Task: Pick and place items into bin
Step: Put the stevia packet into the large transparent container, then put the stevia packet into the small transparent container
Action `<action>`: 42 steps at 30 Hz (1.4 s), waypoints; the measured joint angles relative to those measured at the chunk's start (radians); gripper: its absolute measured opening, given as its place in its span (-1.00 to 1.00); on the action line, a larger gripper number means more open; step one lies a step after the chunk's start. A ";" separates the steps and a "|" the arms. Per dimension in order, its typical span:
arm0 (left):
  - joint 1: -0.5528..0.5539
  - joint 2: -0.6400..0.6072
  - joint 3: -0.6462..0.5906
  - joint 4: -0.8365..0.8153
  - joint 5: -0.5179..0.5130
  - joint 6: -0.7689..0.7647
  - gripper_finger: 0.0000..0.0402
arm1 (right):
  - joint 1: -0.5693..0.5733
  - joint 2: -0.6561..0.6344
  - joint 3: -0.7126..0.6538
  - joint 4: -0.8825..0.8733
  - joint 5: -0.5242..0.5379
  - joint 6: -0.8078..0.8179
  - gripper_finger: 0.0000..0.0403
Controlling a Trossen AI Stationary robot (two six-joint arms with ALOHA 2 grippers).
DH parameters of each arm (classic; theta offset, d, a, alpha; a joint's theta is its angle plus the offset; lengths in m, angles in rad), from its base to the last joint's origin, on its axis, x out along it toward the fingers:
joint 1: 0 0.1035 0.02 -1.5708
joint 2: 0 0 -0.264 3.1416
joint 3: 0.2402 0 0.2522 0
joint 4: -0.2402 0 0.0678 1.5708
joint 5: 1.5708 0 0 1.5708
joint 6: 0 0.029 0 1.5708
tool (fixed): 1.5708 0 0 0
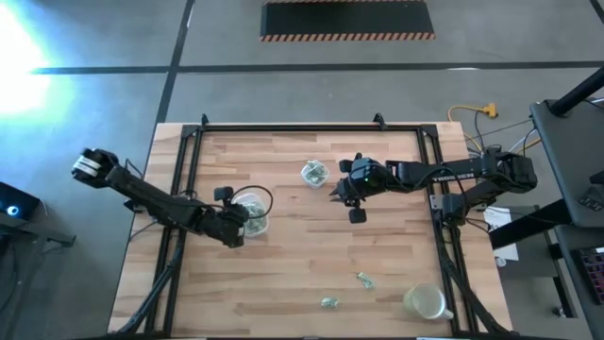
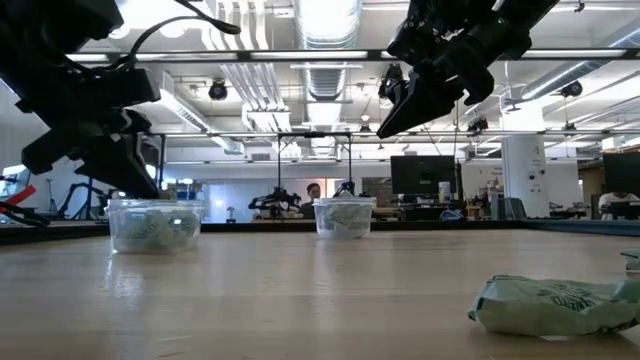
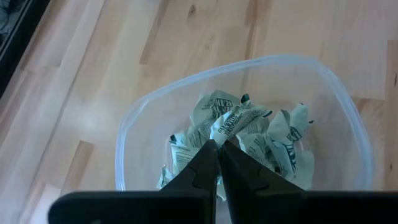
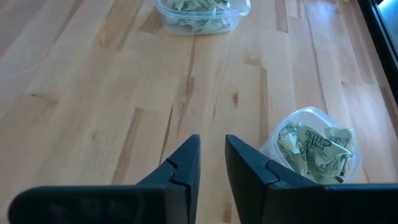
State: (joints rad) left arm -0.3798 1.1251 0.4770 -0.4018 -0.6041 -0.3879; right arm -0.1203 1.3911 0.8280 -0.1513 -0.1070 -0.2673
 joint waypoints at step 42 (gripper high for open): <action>-0.014 0.002 0.055 0.026 0.139 0.001 -0.34 | 0.295 -0.002 -0.072 -0.256 -0.276 0.476 -0.66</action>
State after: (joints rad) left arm -0.3939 1.1273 0.5320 -0.3757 -0.4652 -0.3870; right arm 0.1746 1.3891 0.7555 -0.4070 -0.3828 0.2089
